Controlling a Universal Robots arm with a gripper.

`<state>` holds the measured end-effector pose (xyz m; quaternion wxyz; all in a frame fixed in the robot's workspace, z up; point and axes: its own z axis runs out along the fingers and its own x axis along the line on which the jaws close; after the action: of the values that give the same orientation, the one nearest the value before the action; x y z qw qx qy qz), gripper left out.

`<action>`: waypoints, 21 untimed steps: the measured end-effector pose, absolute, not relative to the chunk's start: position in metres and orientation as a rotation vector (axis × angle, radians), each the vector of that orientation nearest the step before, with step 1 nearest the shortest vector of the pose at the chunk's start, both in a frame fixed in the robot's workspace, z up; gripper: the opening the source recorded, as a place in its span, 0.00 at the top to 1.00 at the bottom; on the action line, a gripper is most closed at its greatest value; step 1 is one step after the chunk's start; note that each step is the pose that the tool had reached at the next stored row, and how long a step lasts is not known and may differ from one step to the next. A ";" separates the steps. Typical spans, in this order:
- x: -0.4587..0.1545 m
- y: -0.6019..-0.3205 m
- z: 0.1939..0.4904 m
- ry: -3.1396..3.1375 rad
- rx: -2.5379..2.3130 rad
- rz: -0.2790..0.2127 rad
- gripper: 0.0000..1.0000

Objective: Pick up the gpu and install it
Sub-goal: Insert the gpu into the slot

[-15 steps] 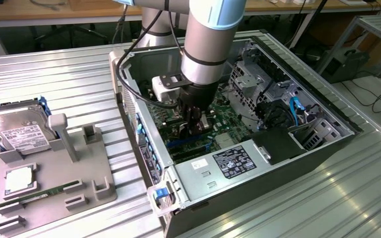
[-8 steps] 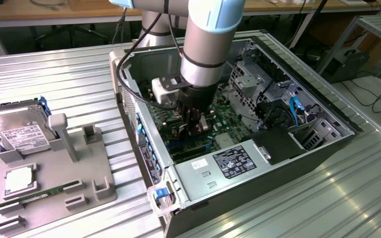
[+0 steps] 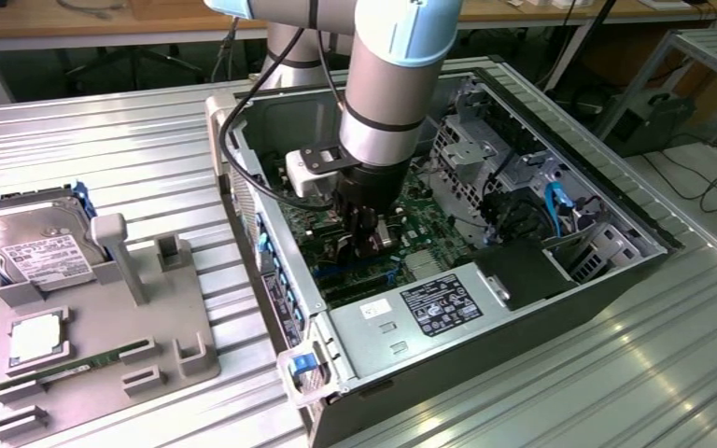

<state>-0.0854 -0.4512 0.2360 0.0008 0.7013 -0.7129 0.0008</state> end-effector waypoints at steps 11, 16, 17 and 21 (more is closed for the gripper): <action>-0.086 -0.451 0.228 -2.239 2.203 0.001 0.73; -0.086 -0.451 0.226 -2.242 2.205 -0.001 0.72; -0.086 -0.451 0.227 -2.240 2.204 0.000 0.72; -0.086 -0.451 0.232 -2.238 2.202 0.005 0.65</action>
<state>-0.0864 -0.4506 0.2325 0.0010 0.7013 -0.7129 0.0017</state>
